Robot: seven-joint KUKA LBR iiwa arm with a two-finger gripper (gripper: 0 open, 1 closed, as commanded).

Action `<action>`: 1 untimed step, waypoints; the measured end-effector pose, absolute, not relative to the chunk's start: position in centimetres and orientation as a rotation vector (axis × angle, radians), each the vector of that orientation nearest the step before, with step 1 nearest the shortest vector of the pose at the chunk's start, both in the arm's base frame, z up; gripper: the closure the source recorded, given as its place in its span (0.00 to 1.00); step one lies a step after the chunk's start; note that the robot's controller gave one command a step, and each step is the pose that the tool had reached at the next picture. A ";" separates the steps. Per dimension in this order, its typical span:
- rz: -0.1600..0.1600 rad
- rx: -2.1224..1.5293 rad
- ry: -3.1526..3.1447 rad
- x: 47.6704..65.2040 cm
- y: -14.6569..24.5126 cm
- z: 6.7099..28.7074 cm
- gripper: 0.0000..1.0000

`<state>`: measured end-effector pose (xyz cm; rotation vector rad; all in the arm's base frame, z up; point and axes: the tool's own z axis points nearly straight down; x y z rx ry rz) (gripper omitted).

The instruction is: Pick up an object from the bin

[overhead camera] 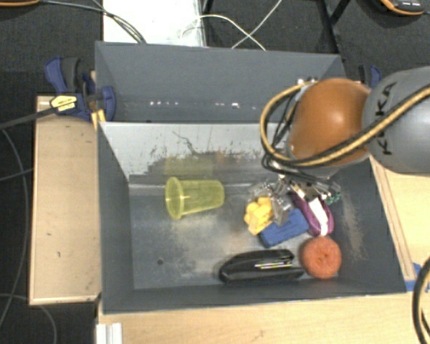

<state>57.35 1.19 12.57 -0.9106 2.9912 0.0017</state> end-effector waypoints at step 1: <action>0.001 -0.910 2.991 57.4 1.2 14.3 1.00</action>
Offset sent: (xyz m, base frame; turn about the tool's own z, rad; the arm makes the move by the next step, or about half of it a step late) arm 0.0001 -0.0001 0.0322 0.0000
